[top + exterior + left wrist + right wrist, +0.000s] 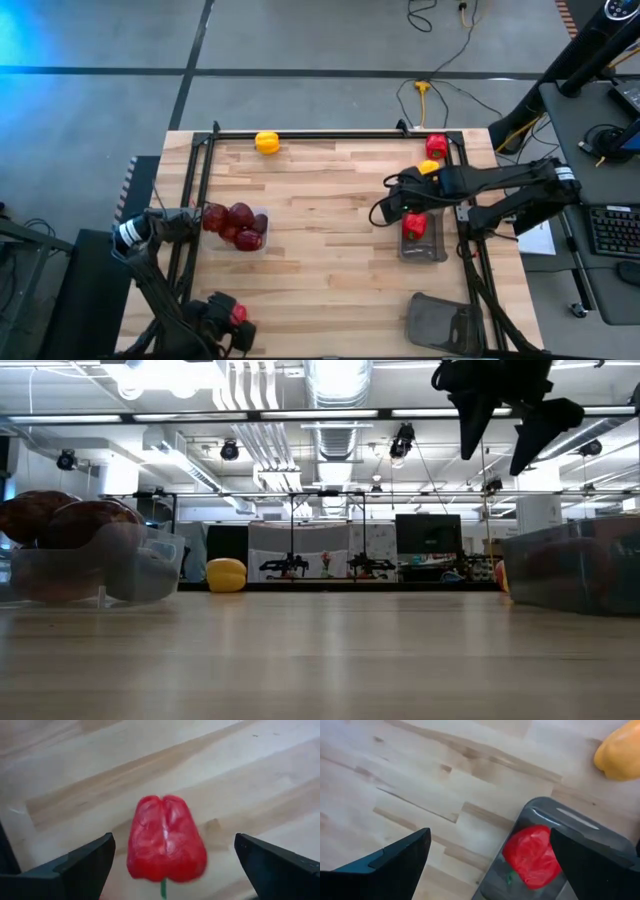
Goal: Sort produce into baskets
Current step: Put the middle left red bell pepper in the top black bin
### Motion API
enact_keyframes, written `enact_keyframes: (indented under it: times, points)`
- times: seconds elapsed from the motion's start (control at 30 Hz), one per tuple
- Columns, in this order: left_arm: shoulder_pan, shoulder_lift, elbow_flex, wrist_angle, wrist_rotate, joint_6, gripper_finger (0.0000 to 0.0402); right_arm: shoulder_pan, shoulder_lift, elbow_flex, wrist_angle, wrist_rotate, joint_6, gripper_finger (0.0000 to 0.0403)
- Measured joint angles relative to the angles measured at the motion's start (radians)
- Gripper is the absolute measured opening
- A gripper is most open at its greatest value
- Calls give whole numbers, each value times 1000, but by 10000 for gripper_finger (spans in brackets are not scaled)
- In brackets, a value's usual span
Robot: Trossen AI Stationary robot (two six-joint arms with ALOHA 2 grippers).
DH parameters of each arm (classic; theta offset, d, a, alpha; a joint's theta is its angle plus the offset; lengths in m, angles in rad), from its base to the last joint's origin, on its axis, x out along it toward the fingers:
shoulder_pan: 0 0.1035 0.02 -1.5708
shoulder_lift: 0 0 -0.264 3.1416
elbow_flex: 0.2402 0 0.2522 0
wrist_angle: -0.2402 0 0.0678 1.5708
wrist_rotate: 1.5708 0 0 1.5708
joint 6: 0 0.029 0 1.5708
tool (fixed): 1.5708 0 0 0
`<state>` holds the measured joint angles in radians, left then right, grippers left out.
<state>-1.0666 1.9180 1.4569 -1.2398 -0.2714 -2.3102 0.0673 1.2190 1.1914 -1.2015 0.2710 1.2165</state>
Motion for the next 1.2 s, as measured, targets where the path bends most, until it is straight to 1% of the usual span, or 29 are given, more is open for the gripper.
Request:
enact_keyframes:
  times: [0.13, 0.3, 0.37, 0.47, 0.6, 0.67, 0.73, 0.8, 0.9, 1.0, 1.1, 1.2]
  points:
    - [10, 40, -1, 10, 75, 1, 389, 30, 14, -5, 4, -9, 14, 400]
    - [14, 74, -4, 27, 88, 14, 387, 53, 26, -9, 10, -8, 21, 400]
    - [21, 88, -16, 35, 95, 21, 377, 53, 28, -10, 13, -9, 21, 400]
    - [37, 97, -24, 71, 101, 61, 345, 56, 28, -10, 17, -8, 21, 400]
    - [77, 96, -18, 81, 95, 164, 275, 72, 28, 5, 47, -9, -16, 400]
    - [104, 92, -13, 113, 77, 254, 244, 96, 27, 8, 89, -6, -54, 400]
    - [151, 85, -12, 183, 65, 398, 241, 148, 27, 8, 168, -4, -112, 400]
    - [212, 77, -12, 274, 31, 596, 241, 225, 30, 7, 237, -6, -142, 400]
    - [318, 63, -12, 476, -15, 888, 241, 358, 42, 12, 304, 4, -149, 400]
    - [427, 59, -11, 699, -26, 1121, 241, 476, 54, 17, 309, 60, -114, 400]
    - [540, 61, -11, 829, -42, 1241, 241, 542, 65, 13, 299, 84, -102, 400]
    - [637, 66, -11, 864, -78, 1317, 241, 560, 77, 10, 293, 85, -144, 400]
